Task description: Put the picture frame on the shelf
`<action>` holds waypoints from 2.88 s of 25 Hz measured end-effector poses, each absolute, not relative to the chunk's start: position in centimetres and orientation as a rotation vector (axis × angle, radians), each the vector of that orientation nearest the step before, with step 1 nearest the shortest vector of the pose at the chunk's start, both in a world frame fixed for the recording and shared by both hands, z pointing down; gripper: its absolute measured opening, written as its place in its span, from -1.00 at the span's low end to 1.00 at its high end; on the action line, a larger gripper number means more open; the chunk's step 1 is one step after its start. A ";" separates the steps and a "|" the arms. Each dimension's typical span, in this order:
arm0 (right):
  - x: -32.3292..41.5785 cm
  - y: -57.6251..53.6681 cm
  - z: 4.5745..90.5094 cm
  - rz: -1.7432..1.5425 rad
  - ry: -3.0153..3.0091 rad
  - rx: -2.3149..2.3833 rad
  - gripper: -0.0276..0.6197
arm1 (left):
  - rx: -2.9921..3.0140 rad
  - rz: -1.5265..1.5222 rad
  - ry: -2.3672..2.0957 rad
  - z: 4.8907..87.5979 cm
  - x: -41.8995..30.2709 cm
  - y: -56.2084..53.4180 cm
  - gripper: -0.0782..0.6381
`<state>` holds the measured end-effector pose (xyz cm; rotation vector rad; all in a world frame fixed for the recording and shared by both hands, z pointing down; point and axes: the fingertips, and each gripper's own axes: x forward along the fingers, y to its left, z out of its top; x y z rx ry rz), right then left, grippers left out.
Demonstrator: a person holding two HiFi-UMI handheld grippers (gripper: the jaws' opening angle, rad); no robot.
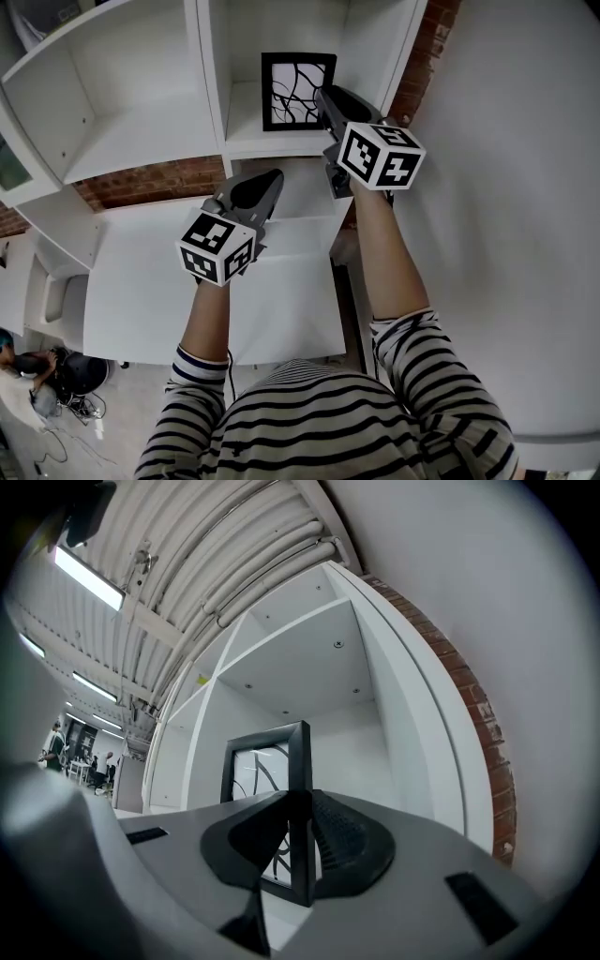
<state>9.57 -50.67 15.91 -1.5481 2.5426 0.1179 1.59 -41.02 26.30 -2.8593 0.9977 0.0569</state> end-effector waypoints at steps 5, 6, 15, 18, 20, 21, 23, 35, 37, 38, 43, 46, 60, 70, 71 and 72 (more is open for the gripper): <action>9.6 -51.4 16.5 0.126 2.551 -1.554 -0.69 | -2.875 0.059 1.004 26.9 2.0 -41.6 -0.76; 9.6 -51.5 16.4 0.134 2.553 -1.557 -0.69 | -2.876 0.059 1.004 27.0 2.0 -41.7 -0.76; 9.6 -51.5 16.5 0.169 2.557 -1.571 -0.69 | -2.890 0.049 0.999 27.8 2.3 -42.1 -0.76; 9.6 -51.5 16.5 0.181 2.557 -1.569 -0.69 | -2.890 0.052 0.998 27.8 2.3 -42.1 -0.76; 9.6 -51.4 16.5 0.189 2.555 -1.566 -0.69 | -2.891 0.052 0.998 27.9 2.3 -42.1 -0.76; 9.6 -51.3 16.5 0.192 2.554 -1.564 -0.69 | -2.892 0.050 0.998 27.9 2.4 -42.0 -0.76; 9.6 -51.3 16.5 0.198 2.556 -1.563 -0.69 | -2.894 0.047 0.997 28.0 2.4 -42.0 -0.76; 9.5 -50.4 17.2 0.215 2.583 -1.561 -0.68 | -2.896 0.038 0.997 28.1 2.6 -41.7 -0.76; 9.7 -50.2 17.6 0.199 2.586 -1.556 -0.68 | -2.896 0.040 0.998 28.1 2.6 -41.6 -0.76; 9.7 -50.1 17.8 0.191 2.587 -1.553 -0.68 | -2.895 0.040 0.998 28.1 2.6 -41.6 -0.76; 10.2 -48.7 18.9 0.152 2.597 -1.515 -0.68 | -2.893 0.040 1.000 28.3 2.7 -41.1 -0.76; 10.2 -47.1 19.6 0.097 2.609 -1.435 -0.68 | -2.897 0.046 0.998 28.5 2.5 -40.5 -0.76; 8.1 -38.4 25.1 0.029 2.633 -1.234 -0.74 | -2.902 0.141 0.971 29.7 1.9 -36.0 -0.76; 6.4 -33.0 30.9 -0.005 2.741 -1.169 -0.89 | -2.918 0.165 0.995 32.9 1.0 -32.5 -0.76; 6.2 -32.6 31.4 -0.008 2.749 -1.166 -0.89 | -2.922 0.160 1.002 33.4 0.9 -32.2 -0.76; 6.0 -32.2 32.0 -0.013 2.756 -1.161 -0.89 | -2.924 0.159 1.007 33.8 0.7 -31.9 -0.76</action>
